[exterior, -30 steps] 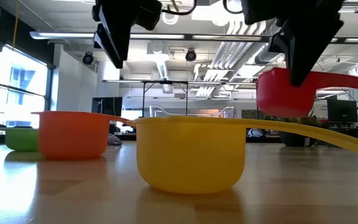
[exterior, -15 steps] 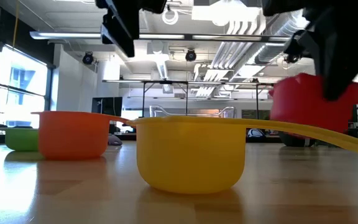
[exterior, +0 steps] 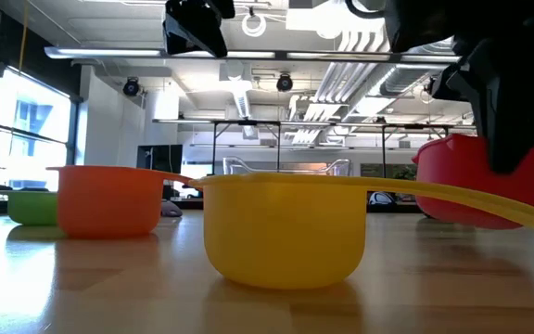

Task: Nest measuring cups in basket
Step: Stack the red measuring cup on top of the orange measuring cup

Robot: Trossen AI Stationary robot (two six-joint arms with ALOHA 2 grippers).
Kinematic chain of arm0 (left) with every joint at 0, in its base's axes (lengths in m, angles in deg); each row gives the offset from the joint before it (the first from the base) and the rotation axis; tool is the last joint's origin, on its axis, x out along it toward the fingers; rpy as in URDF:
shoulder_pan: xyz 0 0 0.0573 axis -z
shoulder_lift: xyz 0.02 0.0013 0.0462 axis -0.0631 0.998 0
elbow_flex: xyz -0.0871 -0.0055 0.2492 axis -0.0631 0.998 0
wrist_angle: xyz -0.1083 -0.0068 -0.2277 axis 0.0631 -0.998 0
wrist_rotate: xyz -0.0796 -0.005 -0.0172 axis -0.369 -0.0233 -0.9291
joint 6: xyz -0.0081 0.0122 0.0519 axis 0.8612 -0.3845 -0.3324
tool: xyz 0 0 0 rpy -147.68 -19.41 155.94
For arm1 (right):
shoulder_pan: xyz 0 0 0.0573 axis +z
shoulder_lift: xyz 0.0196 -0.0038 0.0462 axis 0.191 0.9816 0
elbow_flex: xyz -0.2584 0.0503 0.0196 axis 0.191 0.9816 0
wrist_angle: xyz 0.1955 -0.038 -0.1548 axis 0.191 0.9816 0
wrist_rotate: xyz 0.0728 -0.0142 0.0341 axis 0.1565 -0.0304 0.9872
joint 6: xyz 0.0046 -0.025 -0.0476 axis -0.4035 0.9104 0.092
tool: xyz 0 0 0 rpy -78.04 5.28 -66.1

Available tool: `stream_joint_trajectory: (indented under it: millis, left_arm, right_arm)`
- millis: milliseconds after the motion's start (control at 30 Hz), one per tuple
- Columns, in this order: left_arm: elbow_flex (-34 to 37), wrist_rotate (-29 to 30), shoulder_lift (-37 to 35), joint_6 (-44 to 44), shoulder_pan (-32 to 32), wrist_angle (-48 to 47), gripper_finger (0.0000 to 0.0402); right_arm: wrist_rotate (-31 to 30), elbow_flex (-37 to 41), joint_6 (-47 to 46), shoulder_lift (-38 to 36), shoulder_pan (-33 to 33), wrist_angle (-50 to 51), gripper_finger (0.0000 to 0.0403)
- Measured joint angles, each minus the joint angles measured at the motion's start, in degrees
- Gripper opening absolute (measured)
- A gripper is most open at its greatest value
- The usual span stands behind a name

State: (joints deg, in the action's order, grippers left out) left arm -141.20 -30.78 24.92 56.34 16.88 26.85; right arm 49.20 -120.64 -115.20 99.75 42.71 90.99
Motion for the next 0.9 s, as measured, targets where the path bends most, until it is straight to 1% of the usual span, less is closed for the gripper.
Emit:
stream_joint_trajectory:
  millis: [133, 433, 700, 900]
  left_arm:
    - [0.0, 0.0, 0.0, 0.0, 0.0, 0.4, 0.0186]
    - [0.0, 0.0, 0.0, -0.1, 0.0, 0.5, 0.0186]
    - [0.0, 0.0, 0.0, -0.1, 0.0, 0.5, 0.0186]
    - [0.0, 0.1, 0.0, -0.1, -0.1, 0.5, 0.0186]
  right_arm:
    - [1.4, 0.0, 1.5, 0.0, -0.8, -0.1, 0.0005]
    - [1.7, 0.0, 7.1, 0.0, -1.7, -0.1, 0.0005]
    - [6.9, 0.0, 15.3, 0.0, -4.0, 0.0, 0.0005]
    - [9.3, 0.0, 19.9, 0.0, -5.2, 0.0, 0.0005]
